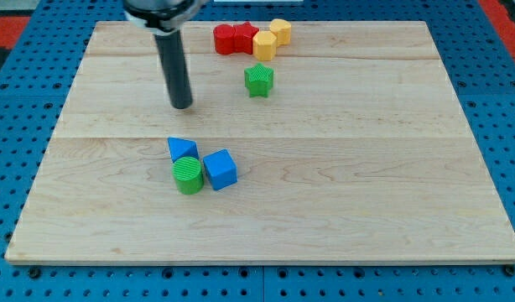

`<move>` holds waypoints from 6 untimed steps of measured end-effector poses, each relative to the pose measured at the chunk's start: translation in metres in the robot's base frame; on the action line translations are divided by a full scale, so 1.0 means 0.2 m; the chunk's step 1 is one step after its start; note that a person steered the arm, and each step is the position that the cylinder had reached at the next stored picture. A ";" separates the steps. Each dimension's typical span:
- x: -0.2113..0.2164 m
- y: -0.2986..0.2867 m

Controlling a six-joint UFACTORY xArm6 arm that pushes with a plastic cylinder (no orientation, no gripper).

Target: Move the green star slightly to the right side of the board

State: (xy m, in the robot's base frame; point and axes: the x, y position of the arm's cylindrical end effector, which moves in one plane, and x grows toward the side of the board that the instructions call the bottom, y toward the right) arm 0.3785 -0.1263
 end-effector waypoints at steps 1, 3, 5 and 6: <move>-0.11 0.20; -0.17 0.49; -0.34 0.80; -0.29 0.98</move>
